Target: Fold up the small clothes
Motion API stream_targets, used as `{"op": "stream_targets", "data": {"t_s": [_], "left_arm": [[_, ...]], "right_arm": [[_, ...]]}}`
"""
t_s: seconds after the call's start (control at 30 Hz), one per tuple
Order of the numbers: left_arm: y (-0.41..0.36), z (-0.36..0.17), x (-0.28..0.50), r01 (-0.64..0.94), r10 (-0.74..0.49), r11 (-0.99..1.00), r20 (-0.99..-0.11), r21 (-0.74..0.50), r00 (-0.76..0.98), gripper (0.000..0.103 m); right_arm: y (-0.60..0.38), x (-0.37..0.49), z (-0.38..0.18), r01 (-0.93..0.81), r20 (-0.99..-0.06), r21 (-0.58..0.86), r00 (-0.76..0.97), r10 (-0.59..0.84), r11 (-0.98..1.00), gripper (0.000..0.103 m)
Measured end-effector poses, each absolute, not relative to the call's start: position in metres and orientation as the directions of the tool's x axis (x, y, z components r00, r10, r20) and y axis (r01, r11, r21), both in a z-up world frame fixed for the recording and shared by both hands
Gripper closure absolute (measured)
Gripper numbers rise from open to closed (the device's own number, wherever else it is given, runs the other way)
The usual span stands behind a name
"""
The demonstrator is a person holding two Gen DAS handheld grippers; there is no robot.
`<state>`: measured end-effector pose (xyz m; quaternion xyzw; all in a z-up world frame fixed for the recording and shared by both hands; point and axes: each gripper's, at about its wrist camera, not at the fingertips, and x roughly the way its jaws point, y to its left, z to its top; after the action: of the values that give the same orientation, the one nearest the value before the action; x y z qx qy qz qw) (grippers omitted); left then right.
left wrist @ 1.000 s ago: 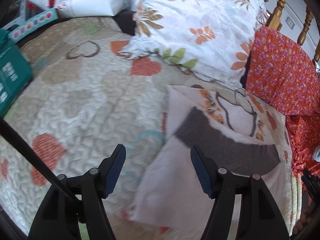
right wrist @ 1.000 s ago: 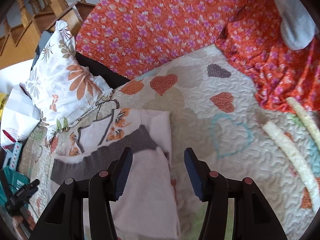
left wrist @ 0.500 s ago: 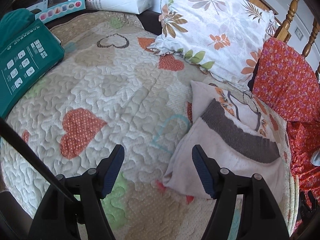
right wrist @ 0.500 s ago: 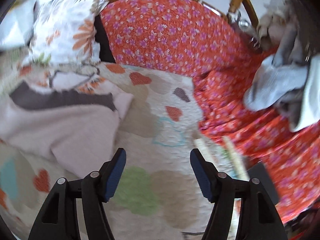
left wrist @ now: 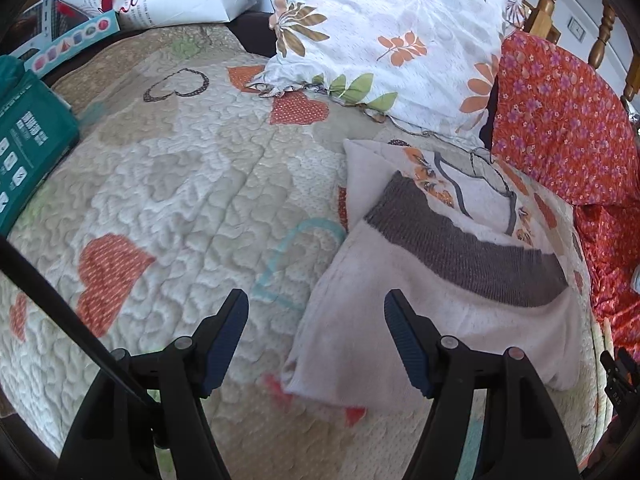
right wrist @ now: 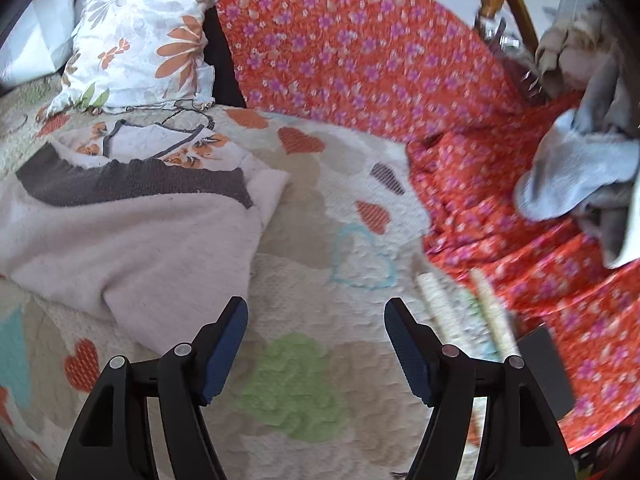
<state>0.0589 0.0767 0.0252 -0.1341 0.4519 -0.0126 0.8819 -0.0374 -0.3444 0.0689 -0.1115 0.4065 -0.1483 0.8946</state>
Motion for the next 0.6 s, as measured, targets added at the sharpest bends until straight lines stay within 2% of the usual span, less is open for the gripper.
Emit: {"op": "stream_targets", "data": {"t_s": [0.17, 0.4, 0.53, 0.6], "left_arm": [[0.073, 0.024, 0.079, -0.108, -0.173, 0.951, -0.788, -0.290, 0.591, 0.034], [0.055, 0.015, 0.128, -0.065, -0.166, 0.966, -0.789, -0.252, 0.592, 0.034], [0.049, -0.001, 0.160, -0.059, -0.200, 0.958, -0.805, -0.279, 0.559, 0.034], [0.042, -0.008, 0.173, -0.024, -0.221, 0.960, -0.811, -0.278, 0.542, 0.037]], "right_arm": [[-0.346, -0.023, 0.070, 0.187, -0.731, -0.193, 0.628, -0.268, 0.963, 0.028], [-0.352, -0.006, 0.061, 0.210, -0.778, -0.034, 0.608, -0.158, 0.977, 0.028], [-0.361, 0.009, 0.047, 0.251, -0.817, 0.093, 0.572, -0.070, 0.963, 0.028], [-0.364, 0.015, 0.041, 0.265, -0.828, 0.130, 0.559, -0.042, 0.955, 0.028]]}}
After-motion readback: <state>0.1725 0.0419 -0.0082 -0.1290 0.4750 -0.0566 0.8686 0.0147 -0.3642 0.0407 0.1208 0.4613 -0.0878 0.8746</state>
